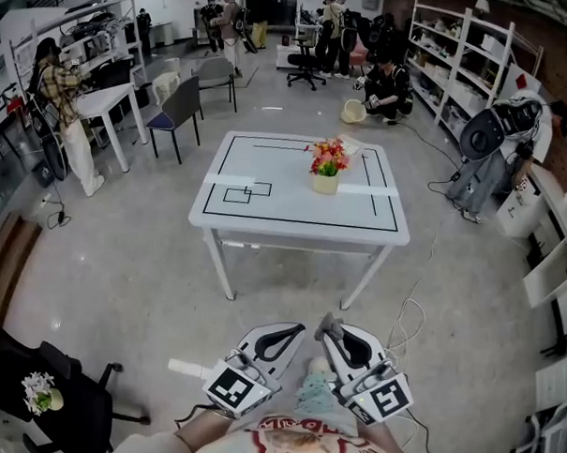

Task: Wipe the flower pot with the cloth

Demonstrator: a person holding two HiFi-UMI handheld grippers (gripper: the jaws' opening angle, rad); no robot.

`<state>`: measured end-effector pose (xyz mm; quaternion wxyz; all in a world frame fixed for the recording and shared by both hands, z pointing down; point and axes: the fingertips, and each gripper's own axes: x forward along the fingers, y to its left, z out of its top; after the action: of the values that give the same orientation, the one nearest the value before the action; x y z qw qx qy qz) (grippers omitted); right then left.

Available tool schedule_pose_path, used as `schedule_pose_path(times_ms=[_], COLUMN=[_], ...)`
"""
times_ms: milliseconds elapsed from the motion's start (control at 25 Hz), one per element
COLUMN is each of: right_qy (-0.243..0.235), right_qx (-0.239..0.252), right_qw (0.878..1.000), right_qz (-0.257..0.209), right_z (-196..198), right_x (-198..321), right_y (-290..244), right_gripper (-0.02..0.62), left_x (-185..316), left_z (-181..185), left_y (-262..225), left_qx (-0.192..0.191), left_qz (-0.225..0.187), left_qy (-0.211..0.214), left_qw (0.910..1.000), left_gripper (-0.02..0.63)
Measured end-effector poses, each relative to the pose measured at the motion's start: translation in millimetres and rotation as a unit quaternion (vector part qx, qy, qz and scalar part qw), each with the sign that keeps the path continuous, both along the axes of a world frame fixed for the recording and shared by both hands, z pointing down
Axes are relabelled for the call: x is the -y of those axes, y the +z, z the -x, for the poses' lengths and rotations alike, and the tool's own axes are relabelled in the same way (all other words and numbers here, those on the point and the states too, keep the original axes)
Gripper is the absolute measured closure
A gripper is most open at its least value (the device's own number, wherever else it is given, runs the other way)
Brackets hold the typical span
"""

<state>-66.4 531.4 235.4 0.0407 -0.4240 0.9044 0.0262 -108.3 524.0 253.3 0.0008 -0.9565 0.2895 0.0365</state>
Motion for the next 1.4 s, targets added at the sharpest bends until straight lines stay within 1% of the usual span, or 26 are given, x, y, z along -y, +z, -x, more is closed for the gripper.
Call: schedule_pose_path(times_ms=[80,200,360,680,800,880,1000,1120,1240,1400], right_qy=[-0.001,0.001,0.004,-0.017,-0.021,-0.022,-0.027,-0.033,-0.036,-0.046], right_qx=[-0.001,-0.001,0.001,-0.010,-0.012,-0.013,-0.014,-0.014,-0.008,0.002], right_qw=[1.000,1.000,1.000,1.000,1.000,1.000,1.000,0.999,0.999,0.999], right_qz=[0.001,0.001,-0.003,-0.012,-0.008,-0.004,0.002,0.004,0.009,0.018], right_z=[-8.0,-24.4,-49.2,-95.4,-115.2,-128.1,-143.1,-155.2,-162.6,-161.8], right_x=[19.9,54.6,104.6,193.2,221.3,237.8,259.2,273.0,285.4,295.4], right_y=[2.5,3.2,-2.4,-16.5,-14.2,-11.0,-6.7,-4.2,0.1,12.5], right_gripper=[0.538,0.538,0.538,0.538,0.538,0.538,0.538,0.538,0.538,0.538], left_x=[21.5,57.2,105.0,197.1,225.8,241.9,263.3,277.9,289.2,297.6], left_z=[-7.7,-22.5,-44.7,-95.7,-115.8,-128.2,-143.9,-154.2,-158.2,-154.7], left_y=[-0.8,0.5,-4.4,-24.6,-22.6,-19.4,-21.0,-15.8,-14.6,-7.1], left_qx=[-0.003,0.002,0.003,-0.008,-0.013,-0.014,-0.018,-0.007,-0.006,0.002], left_qz=[-0.001,0.004,-0.001,-0.017,-0.012,-0.008,-0.012,-0.006,-0.004,0.002], left_qy=[-0.003,-0.002,-0.002,-0.017,-0.021,-0.025,-0.030,-0.037,-0.050,-0.064], left_qw=[1.0000,1.0000,1.0000,0.9997,0.9996,0.9996,0.9993,0.9993,0.9987,0.9980], left_gripper=[0.603,0.603,0.603,0.603,0.603,0.603,0.603,0.603,0.603,0.603])
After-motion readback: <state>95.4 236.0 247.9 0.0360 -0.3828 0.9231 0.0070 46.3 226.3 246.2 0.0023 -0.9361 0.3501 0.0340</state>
